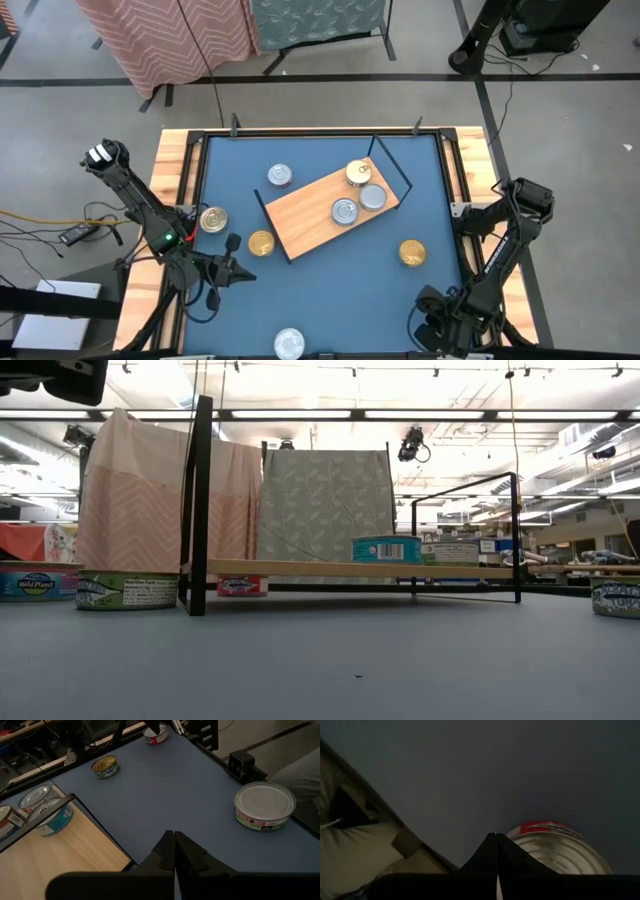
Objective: Stack canned seafood by type on shelf
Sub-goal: Put the red tuna can on the shelf
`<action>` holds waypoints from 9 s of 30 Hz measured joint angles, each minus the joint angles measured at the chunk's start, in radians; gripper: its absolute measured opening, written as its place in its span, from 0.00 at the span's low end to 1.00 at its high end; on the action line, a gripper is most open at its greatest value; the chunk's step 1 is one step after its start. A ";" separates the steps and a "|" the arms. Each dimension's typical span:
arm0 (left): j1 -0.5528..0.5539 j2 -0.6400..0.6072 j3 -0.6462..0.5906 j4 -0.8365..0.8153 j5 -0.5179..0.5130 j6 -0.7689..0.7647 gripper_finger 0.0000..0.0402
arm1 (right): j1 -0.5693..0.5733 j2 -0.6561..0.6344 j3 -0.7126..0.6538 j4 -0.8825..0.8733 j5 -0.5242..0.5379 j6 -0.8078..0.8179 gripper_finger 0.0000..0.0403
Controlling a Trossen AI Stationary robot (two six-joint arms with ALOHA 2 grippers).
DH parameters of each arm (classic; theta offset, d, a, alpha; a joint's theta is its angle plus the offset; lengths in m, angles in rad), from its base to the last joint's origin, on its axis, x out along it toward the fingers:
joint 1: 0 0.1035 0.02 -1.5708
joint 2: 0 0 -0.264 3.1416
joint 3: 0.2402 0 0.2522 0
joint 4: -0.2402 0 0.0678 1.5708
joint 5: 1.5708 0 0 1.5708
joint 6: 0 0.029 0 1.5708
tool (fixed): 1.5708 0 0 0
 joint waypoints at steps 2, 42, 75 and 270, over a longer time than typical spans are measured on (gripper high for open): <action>0.000 0.000 0.000 0.000 0.000 0.000 0.01 | 0.000 0.000 0.000 -0.005 -0.011 0.004 0.02; 0.000 0.000 0.000 -0.001 0.000 -0.003 0.01 | -0.017 -0.005 -0.041 -0.011 -0.030 0.005 0.02; 0.000 0.000 0.000 -0.001 0.019 -0.003 0.01 | -0.186 0.000 -0.122 -0.002 -0.019 -0.324 0.02; 0.000 0.000 0.000 -0.053 0.050 -0.009 0.01 | -0.202 0.201 0.232 -0.237 -0.481 -0.713 0.40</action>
